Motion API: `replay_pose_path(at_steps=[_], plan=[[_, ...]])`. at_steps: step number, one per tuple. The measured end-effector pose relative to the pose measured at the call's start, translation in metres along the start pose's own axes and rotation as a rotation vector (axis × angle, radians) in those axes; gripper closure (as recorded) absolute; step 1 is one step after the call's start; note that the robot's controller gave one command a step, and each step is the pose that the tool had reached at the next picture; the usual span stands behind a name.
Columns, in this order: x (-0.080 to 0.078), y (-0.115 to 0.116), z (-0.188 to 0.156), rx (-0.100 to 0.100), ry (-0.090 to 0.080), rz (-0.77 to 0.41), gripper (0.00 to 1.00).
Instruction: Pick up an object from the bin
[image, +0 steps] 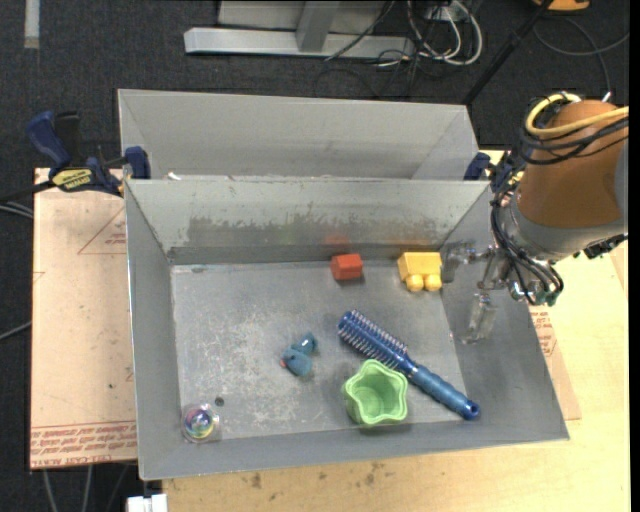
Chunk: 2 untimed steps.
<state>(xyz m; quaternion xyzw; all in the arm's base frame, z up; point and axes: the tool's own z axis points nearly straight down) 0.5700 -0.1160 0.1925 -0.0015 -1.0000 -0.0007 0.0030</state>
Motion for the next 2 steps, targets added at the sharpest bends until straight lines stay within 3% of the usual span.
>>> replay_pose_path(at_steps=[1, 2], plan=[[0.0007, 0.0757, 0.1176, -0.002, 0.0, -0.16, 0.0], [-0.0006, 0.0736, 0.1139, 0.0, -0.006, -0.157, 1.0]])
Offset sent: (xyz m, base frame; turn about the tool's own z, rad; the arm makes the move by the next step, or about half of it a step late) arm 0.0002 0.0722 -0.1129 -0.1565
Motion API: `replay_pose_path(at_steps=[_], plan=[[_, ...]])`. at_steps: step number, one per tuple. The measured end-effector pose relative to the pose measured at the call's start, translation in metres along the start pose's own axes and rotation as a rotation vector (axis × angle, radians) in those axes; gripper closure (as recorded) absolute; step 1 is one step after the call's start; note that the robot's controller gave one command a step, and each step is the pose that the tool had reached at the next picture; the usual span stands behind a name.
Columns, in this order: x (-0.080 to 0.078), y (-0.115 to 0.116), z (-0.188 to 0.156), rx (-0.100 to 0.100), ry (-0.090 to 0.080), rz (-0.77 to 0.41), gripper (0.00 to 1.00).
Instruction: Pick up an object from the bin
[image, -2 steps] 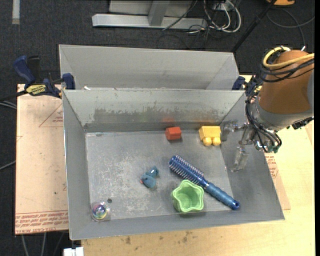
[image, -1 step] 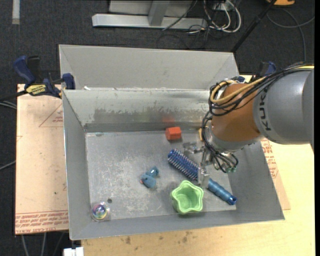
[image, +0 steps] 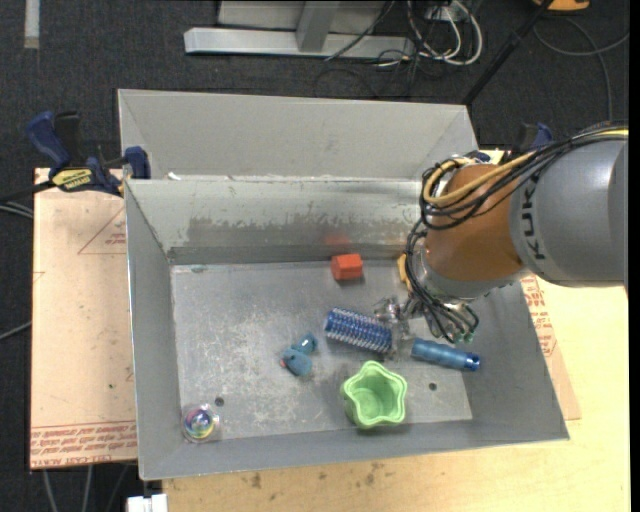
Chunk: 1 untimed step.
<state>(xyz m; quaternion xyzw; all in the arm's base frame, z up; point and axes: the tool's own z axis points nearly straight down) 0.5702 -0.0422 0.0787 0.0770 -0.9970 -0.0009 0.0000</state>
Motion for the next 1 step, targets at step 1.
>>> replay_pose_path(at_steps=[1], plan=[[-0.0113, -0.004, -0.1282, 0.004, -0.01, 0.012, 1.0]])
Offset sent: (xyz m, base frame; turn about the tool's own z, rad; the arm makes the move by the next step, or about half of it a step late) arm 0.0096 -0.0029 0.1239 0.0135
